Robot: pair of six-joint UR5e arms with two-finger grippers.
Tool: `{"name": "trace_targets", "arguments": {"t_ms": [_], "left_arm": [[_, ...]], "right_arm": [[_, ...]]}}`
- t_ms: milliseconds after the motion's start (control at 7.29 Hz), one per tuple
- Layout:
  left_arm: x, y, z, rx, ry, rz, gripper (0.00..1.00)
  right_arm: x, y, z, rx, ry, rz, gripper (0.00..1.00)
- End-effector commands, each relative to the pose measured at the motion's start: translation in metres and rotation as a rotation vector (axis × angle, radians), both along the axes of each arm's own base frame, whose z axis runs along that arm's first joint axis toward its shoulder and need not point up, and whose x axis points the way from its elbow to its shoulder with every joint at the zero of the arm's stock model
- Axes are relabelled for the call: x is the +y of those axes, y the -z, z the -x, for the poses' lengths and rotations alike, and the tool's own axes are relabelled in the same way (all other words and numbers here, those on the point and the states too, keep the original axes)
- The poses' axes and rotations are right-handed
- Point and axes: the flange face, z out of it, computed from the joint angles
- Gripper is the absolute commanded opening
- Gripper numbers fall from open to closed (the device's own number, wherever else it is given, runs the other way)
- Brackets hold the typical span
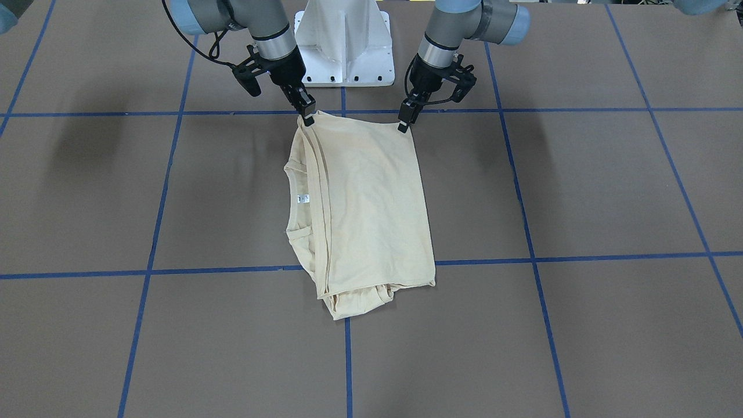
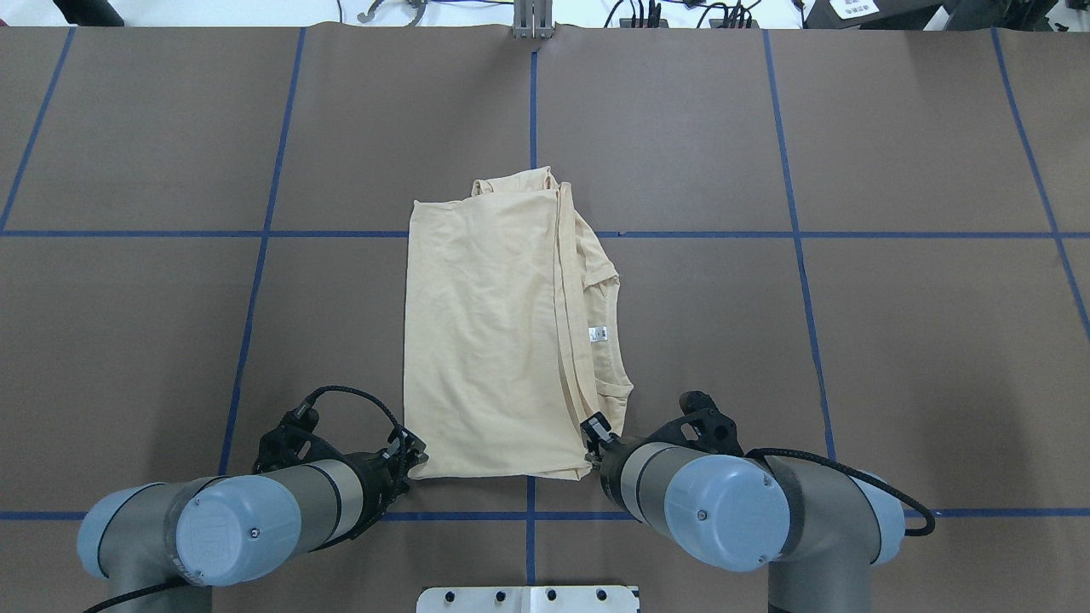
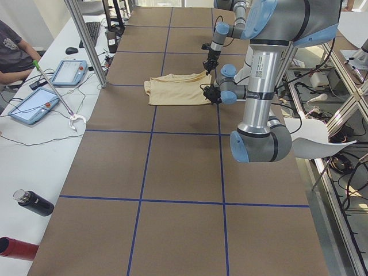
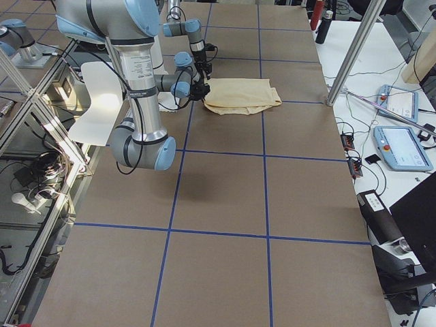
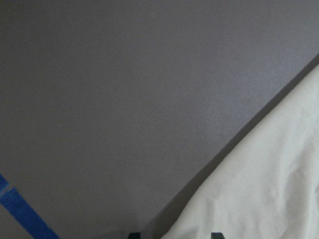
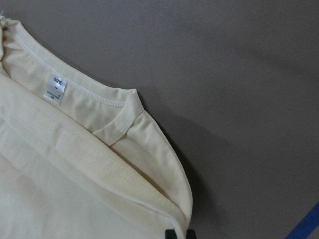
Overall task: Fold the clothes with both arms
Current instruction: 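Grasp both near corners of the shirt with both grippers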
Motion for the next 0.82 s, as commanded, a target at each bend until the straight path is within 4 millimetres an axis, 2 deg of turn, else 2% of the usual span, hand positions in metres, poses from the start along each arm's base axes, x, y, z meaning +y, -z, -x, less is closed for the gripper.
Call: {"name": "trace_targets", "arguments": {"t_ms": [0, 275, 412, 549, 686], "left_arm": [[-0.0002, 0.0044, -0.0014, 0.008, 0.000, -0.001, 0.43], [0.0001, 0.0075, 0.0004, 0.012, -0.001, -0.003, 0.43], [0.0001, 0.0075, 0.0004, 0.013, 0.000, -0.002, 0.33], [0.0002, 0.0078, 0.0014, 0.013, 0.002, 0.001, 0.11], [0.0004, 0.0092, 0.0022, 0.016, 0.001, -0.001, 0.00]], "right_arm": [[-0.0011, 0.0019, -0.0023, -0.005, -0.003, -0.001, 0.00], [-0.0020, 0.0022, -0.0024, -0.002, -0.004, 0.000, 0.00], [-0.0020, 0.0022, -0.0024, -0.002, -0.004, 0.000, 0.00], [-0.0020, 0.0022, -0.0024, -0.002, -0.004, 0.000, 0.00], [-0.0012, 0.0022, -0.0020, -0.002, -0.003, 0.000, 0.00]]}}
